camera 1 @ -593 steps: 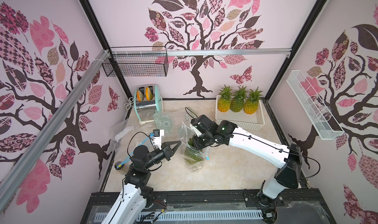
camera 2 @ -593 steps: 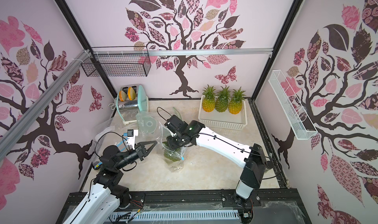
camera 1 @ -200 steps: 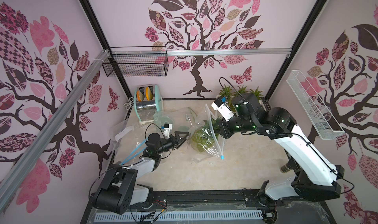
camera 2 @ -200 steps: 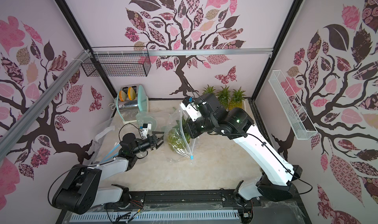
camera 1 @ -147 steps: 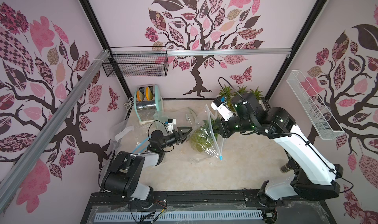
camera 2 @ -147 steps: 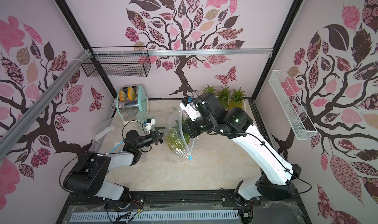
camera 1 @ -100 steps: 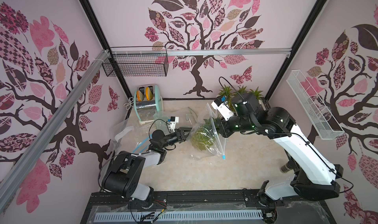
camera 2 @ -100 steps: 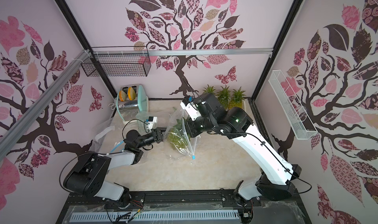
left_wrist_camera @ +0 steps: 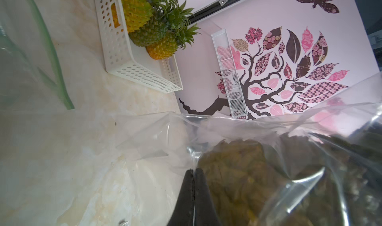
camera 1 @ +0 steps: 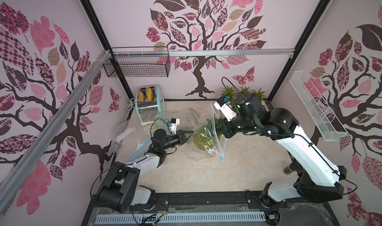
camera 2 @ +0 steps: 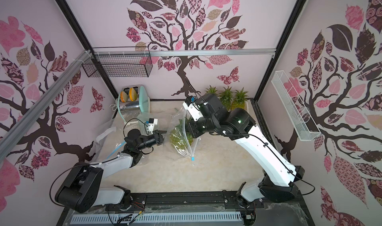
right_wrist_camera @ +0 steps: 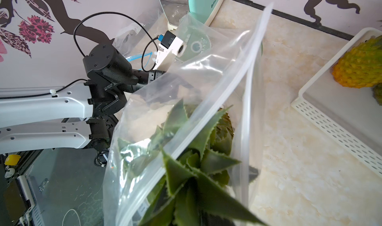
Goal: Open the zip-top bag and take out the pineapple
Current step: Place the zipper food storage bag at the center of the board.
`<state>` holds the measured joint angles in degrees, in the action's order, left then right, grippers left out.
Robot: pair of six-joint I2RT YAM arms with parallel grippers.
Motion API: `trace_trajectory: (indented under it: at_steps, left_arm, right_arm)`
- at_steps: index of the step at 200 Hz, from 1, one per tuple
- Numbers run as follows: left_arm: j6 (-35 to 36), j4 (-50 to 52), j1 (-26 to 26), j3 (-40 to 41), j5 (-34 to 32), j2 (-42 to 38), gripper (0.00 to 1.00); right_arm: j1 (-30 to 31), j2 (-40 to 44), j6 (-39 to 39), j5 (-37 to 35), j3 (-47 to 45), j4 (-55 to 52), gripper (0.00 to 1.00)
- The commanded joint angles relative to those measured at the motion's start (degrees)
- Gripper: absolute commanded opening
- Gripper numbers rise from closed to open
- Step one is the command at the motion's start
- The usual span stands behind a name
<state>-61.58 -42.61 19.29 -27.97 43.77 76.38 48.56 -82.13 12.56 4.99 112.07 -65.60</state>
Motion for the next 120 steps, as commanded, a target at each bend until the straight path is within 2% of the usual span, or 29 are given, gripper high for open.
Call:
trace_trajectory:
  at_steps: [1, 63, 120]
  left_arm:
    - [8.8, 12.8, 0.1, -1.2, -3.5, -1.6, 0.00]
    - [9.1, 16.4, 0.0, 3.6, -11.7, -3.0, 0.00]
    - [13.9, 25.4, 0.0, 4.0, -16.5, -3.4, 0.00]
  right_arm:
    - [0.0, 2.6, 0.4, -1.2, 3.4, 4.0, 0.00]
    - [0.0, 3.1, 0.8, -2.5, 5.3, 3.3, 0.00]
    - [0.0, 4.9, 1.4, -2.1, 5.6, 4.8, 0.00]
